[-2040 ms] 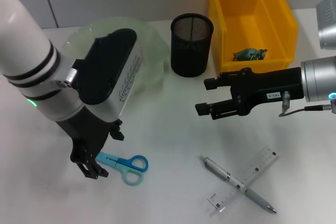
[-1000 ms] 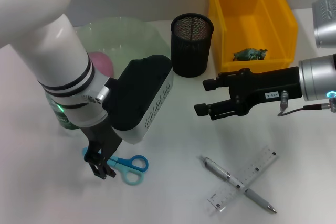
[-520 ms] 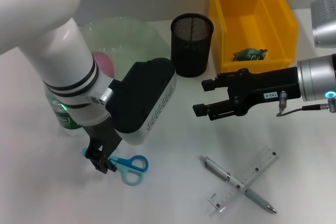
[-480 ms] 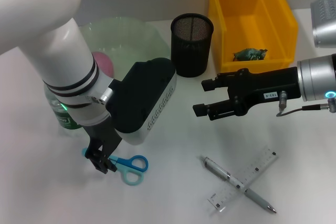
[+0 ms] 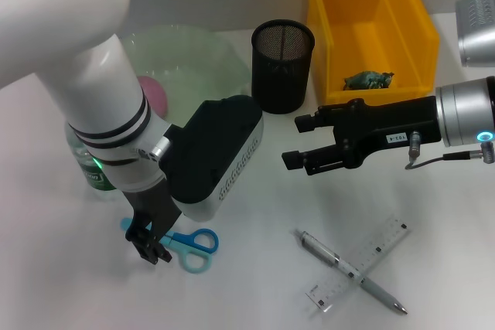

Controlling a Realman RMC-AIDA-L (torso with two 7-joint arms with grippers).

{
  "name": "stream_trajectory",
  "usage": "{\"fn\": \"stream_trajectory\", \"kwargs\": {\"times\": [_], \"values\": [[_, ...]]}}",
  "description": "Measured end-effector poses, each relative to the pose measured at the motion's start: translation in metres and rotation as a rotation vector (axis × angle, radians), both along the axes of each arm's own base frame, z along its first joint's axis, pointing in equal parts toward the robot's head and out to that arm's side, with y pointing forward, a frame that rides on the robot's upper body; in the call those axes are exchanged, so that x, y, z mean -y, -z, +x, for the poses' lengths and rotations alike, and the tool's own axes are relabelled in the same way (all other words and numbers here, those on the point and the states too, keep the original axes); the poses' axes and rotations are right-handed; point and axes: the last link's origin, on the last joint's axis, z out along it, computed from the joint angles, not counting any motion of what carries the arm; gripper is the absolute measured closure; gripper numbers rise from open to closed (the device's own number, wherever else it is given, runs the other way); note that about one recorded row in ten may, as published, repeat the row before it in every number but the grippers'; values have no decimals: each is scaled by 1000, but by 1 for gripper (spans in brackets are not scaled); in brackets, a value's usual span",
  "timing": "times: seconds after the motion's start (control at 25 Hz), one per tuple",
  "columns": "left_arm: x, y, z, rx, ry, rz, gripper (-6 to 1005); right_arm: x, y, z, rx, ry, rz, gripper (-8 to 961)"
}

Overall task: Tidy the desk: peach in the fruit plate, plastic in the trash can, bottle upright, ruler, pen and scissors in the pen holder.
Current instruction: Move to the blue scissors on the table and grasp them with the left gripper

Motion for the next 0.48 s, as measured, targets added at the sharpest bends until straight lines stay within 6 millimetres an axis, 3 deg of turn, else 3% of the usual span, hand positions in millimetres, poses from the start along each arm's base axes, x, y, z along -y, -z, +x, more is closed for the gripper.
{"fn": "stream_trajectory", "kwargs": {"times": [0.48], "values": [[-3, 5, -9, -29, -5, 12, 321, 0, 1, -1, 0, -2, -1, 141]]}}
